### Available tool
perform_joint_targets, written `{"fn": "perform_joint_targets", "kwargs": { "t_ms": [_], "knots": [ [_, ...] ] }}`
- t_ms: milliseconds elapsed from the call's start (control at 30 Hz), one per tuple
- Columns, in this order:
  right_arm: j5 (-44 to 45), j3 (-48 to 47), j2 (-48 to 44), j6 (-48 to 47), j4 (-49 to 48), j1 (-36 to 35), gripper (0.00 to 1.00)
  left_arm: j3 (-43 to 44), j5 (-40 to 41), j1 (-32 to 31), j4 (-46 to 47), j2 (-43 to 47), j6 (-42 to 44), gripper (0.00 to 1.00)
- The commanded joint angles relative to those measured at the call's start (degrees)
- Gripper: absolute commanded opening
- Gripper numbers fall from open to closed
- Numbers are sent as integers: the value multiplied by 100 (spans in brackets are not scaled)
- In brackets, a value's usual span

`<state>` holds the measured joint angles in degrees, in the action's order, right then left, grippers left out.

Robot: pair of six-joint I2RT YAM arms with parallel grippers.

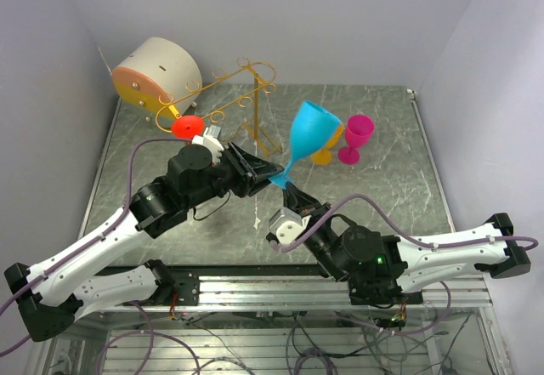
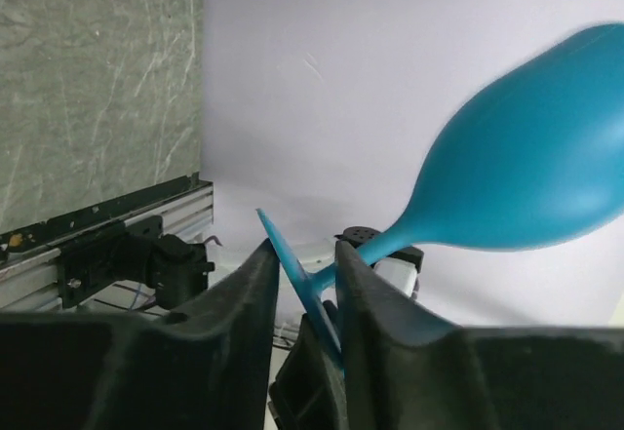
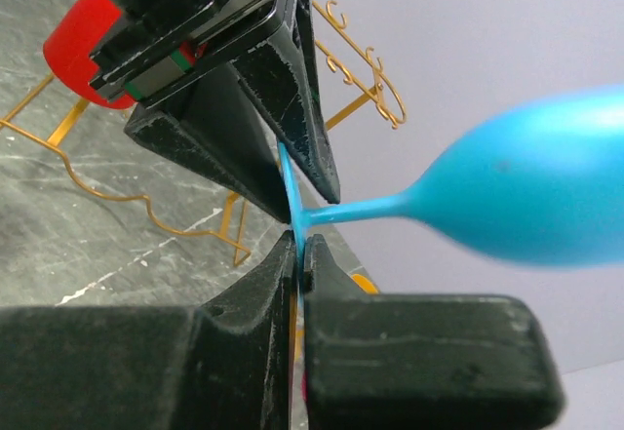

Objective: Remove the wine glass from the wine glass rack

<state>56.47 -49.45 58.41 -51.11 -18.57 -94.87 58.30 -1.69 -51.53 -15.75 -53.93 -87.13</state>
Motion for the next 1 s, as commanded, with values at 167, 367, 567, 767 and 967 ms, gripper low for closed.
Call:
{"fn": "perform_joint_targets", "kwargs": {
  "t_ms": [167, 367, 567, 767, 967],
  "knots": [
    [58, -192, -22, 246, 46, -52, 10, -126, -41, 22, 492, 230, 30, 7],
    [616, -546, -172, 1633, 1602, -95, 27, -293, 372, 17, 345, 576, 32, 7],
    [926, -940, -525, 3062, 3222, -162, 34, -532, 987, 25, 223, 1036, -35, 7],
    [1030, -1027, -704, 3788, 3927, -170, 36, -510, 1668, 14, -260, 1430, 256, 7],
    [1490, -825, -688, 3563, 3457, -102, 48, -490, 2283, 25, -832, 1909, 568, 7]
  ]
}}
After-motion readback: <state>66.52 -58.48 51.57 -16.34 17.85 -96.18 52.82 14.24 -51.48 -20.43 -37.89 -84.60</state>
